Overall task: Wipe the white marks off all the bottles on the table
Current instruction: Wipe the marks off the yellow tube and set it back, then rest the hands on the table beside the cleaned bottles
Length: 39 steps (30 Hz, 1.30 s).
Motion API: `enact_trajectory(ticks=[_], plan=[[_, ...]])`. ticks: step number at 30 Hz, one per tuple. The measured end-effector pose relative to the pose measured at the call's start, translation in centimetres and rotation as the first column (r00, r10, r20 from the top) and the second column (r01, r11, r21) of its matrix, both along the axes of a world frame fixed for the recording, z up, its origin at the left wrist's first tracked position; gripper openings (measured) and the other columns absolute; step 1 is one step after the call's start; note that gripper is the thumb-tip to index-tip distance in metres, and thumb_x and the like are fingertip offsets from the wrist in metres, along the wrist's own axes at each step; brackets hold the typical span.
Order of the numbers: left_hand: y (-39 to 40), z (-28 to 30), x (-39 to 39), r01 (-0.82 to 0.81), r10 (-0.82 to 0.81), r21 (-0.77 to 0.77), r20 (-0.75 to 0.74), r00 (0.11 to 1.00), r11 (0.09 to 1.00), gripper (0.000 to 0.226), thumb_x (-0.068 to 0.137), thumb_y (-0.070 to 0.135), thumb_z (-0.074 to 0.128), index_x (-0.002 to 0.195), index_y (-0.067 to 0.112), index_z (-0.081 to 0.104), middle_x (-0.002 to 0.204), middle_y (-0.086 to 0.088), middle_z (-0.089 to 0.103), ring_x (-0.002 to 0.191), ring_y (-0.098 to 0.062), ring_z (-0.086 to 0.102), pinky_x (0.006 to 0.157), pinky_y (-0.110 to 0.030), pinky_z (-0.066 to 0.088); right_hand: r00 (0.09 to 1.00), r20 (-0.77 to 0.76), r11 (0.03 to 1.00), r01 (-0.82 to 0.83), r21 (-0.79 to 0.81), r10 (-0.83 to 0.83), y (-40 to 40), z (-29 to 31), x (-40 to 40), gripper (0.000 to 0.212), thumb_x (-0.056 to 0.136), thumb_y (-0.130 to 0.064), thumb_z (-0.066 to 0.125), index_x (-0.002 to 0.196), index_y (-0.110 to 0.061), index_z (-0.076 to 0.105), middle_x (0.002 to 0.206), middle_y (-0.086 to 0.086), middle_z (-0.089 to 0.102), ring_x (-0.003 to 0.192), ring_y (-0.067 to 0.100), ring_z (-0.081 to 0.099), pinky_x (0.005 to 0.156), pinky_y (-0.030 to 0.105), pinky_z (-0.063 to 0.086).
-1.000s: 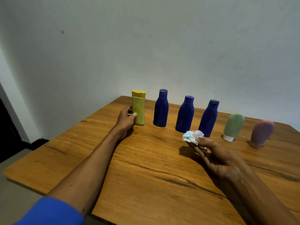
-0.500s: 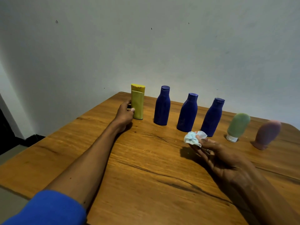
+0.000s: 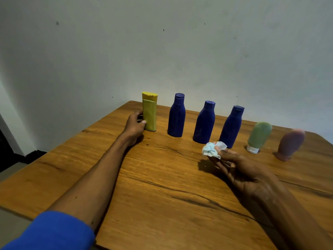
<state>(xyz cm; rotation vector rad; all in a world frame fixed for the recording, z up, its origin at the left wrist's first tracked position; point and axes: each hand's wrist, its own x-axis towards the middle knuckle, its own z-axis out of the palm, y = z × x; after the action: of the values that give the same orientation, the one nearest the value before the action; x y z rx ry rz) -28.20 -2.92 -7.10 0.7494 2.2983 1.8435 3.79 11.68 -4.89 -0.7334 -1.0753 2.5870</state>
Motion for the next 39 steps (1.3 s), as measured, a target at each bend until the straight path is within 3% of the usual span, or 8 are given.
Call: enact_trajectory(ticks=[4, 7, 14, 18, 22, 24, 32, 39], plan=[[-0.1, -0.1, -0.1, 0.012, -0.012, 0.009, 0.024, 1.000, 1.000, 0.048, 0.101, -0.007, 0.048, 0.147, 0.007, 0.047, 0.143, -0.014, 0.055, 0.131, -0.029, 0.053, 0.111, -0.049, 0.047, 0.993, 0.031, 0.991, 0.115, -0.069, -0.113, -1.8, 2.2, 0.9, 0.035, 0.068, 0.004, 0.066, 0.103, -0.002, 0.067, 0.110, 0.032, 0.071, 0.093, 0.032, 0.076, 0.062, 0.036, 0.064], [-0.2, -0.2, -0.1, 0.017, -0.017, 0.017, 0.030, 0.999, 1.000, 0.049, 0.101, -0.008, 0.048, 0.147, 0.008, 0.047, 0.143, -0.014, 0.054, 0.132, -0.030, 0.052, 0.109, -0.050, 0.049, 0.991, 0.061, 0.992, 0.121, -0.034, -0.118, -2.3, 2.4, 0.9, 0.037, 0.067, 0.003, 0.067, 0.104, -0.002, 0.066, 0.115, 0.032, 0.068, 0.109, 0.037, 0.071, 0.069, 0.044, 0.062], [-0.5, 0.0, 0.3, -0.041, 0.040, 0.045, 0.029, 0.999, 0.998, 0.049, 0.100, -0.010, 0.045, 0.146, 0.009, 0.048, 0.144, -0.012, 0.054, 0.132, -0.026, 0.052, 0.107, -0.045, 0.050, 0.985, 0.092, 0.989, 0.146, 0.006, -0.146, -1.8, 1.8, 0.7, 0.039, 0.076, 0.002, 0.067, 0.114, -0.006, 0.072, 0.123, 0.027, 0.066, 0.109, 0.037, 0.071, 0.071, 0.041, 0.065], [-0.8, 0.1, 1.4, -0.176, 0.174, 0.055, 0.030, 0.984, 0.983, 0.047, 0.099, -0.008, 0.048, 0.142, 0.009, 0.051, 0.137, -0.011, 0.057, 0.122, -0.020, 0.053, 0.090, -0.033, 0.050, 0.977, 0.132, 0.986, 0.163, 0.042, -0.167, -1.8, 2.0, 0.8, 0.017, 0.094, 0.001, 0.060, 0.105, -0.006, 0.071, 0.122, 0.026, 0.067, 0.108, 0.036, 0.070, 0.068, 0.039, 0.065], [-1.6, -0.1, 3.2, -0.432, 0.433, 0.045, -0.007, 0.901, 0.901, 0.038, 0.092, -0.008, 0.054, 0.127, 0.004, 0.062, 0.122, -0.012, 0.066, 0.111, -0.023, 0.062, 0.085, -0.029, 0.047, 0.977, 0.100, 0.982, 0.187, 0.020, -0.188, -1.5, 1.9, 0.9, 0.024, 0.100, 0.002, 0.054, 0.118, -0.004, 0.069, 0.121, 0.026, 0.068, 0.104, 0.034, 0.074, 0.073, 0.040, 0.065], [-1.9, -0.1, 3.9, -0.466, 0.466, 0.040, -0.011, 0.885, 0.884, 0.031, 0.093, -0.007, 0.056, 0.121, 0.004, 0.065, 0.116, -0.012, 0.068, 0.105, -0.020, 0.062, 0.084, -0.029, 0.046, 0.975, 0.103, 0.980, 0.193, 0.053, -0.197, -1.4, 2.0, 1.0, 0.029, 0.100, 0.001, 0.055, 0.126, -0.005, 0.066, 0.119, 0.024, 0.070, 0.101, 0.033, 0.075, 0.078, 0.044, 0.064], [-2.4, -0.4, 7.8, -0.329, 0.302, -0.088, -0.235, 0.924, 0.940, 0.026, 0.096, -0.002, 0.055, 0.118, 0.003, 0.068, 0.118, -0.014, 0.069, 0.106, -0.023, 0.064, 0.083, -0.030, 0.049, 0.955, 0.134, 0.939, 0.225, 0.259, -0.266, -1.4, 1.9, 1.3, 0.014, 0.102, -0.006, 0.055, 0.102, -0.014, 0.066, 0.120, 0.015, 0.067, 0.107, 0.028, 0.070, 0.084, 0.040, 0.060], [-0.8, -0.8, 14.2, -0.167, 0.053, -0.212, -0.460, 0.886, 0.963, 0.025, 0.103, 0.007, 0.052, 0.121, 0.006, 0.068, 0.117, -0.010, 0.070, 0.101, -0.015, 0.064, 0.086, -0.028, 0.053, 0.948, 0.027, 0.841, 0.268, 0.470, -0.317, -0.8, -0.6, 0.8, 0.021, 0.102, -0.007, 0.057, 0.113, -0.017, 0.072, 0.128, 0.012, 0.063, 0.113, 0.027, 0.067, 0.096, 0.045, 0.059]])
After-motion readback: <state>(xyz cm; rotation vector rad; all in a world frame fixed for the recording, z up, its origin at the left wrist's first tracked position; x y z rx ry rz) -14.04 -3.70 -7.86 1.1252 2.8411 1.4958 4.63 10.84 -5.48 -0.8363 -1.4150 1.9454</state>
